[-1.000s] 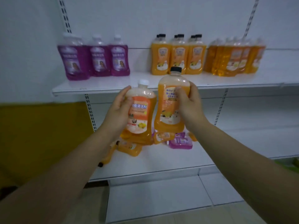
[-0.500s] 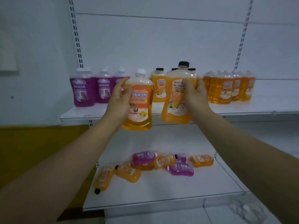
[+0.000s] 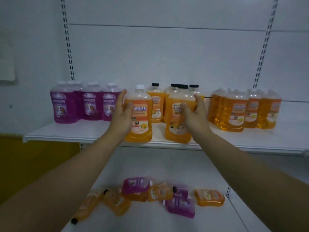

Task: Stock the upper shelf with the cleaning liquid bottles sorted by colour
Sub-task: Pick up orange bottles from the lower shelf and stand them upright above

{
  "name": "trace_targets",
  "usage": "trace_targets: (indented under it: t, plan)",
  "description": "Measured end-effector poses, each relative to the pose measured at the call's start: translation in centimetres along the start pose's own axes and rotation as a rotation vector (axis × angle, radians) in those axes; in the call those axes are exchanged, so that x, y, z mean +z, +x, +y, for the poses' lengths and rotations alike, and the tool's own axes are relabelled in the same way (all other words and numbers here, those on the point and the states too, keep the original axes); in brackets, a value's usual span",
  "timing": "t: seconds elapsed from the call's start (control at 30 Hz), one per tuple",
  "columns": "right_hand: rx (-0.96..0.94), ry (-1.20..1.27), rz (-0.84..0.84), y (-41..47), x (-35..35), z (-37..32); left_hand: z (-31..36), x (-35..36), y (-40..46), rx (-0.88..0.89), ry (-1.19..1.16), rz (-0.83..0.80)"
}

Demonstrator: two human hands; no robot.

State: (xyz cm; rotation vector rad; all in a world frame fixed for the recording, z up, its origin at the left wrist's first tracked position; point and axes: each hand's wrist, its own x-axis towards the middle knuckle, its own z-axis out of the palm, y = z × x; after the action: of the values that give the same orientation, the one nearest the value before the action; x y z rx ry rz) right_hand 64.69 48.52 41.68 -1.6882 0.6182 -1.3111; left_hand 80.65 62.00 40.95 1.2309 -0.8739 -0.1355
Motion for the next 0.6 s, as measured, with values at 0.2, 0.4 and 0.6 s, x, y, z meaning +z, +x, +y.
trace_targets:
  t: [0.2, 0.4, 0.6]
  plan:
    - [-0.054, -0.069, -0.134, 2.0, -0.6, 3.2, -1.6, 2.7, 0.6, 0.045, 0.149, -0.043]
    - [-0.077, -0.215, -0.256, 3.4, -0.1, 3.9, -1.9, 1.2, 1.3, 0.039, 0.299, -0.118]
    - [-0.014, -0.241, -0.224, 3.8, 0.7, 5.1, -2.7, 0.6, 1.7, 0.018, 0.362, -0.127]
